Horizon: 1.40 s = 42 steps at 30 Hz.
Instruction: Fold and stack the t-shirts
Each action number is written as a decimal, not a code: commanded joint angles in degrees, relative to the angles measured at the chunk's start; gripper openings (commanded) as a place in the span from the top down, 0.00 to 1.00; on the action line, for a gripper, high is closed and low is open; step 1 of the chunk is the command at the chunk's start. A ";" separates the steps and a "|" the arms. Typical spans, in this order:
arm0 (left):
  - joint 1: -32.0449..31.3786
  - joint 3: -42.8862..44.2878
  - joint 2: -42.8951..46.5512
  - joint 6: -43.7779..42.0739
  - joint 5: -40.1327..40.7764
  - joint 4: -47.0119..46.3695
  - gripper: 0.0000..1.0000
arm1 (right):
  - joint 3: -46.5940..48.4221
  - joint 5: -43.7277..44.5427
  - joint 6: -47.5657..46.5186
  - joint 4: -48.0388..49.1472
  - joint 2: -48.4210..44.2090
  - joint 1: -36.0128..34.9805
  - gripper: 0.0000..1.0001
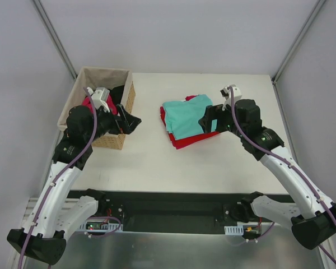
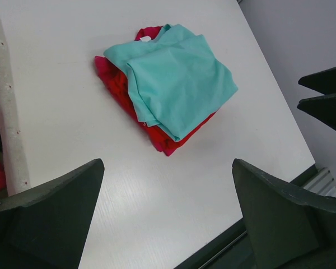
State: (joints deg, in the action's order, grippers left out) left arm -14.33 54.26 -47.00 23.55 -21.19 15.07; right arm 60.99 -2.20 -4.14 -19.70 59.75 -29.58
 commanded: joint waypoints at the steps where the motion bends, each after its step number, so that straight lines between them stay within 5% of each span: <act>1: -0.61 0.41 0.07 -1.40 -2.54 -2.50 0.01 | -0.35 0.00 0.80 2.57 -1.83 -0.39 0.03; 34: -0.61 0.93 -0.37 -2.36 -1.31 -1.63 0.01 | -1.66 -1.67 0.80 1.16 -0.86 -0.65 0.03; 42: -0.61 9.89 -3.70 -11.75 10.44 6.88 0.01 | -4.21 -2.11 1.59 2.39 -2.27 -0.91 0.03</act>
State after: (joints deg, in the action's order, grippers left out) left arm -14.33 57.47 -48.95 19.03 -18.68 18.83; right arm 57.52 -3.36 -3.62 -19.40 59.24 -30.06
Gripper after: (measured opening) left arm 0.992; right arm 0.966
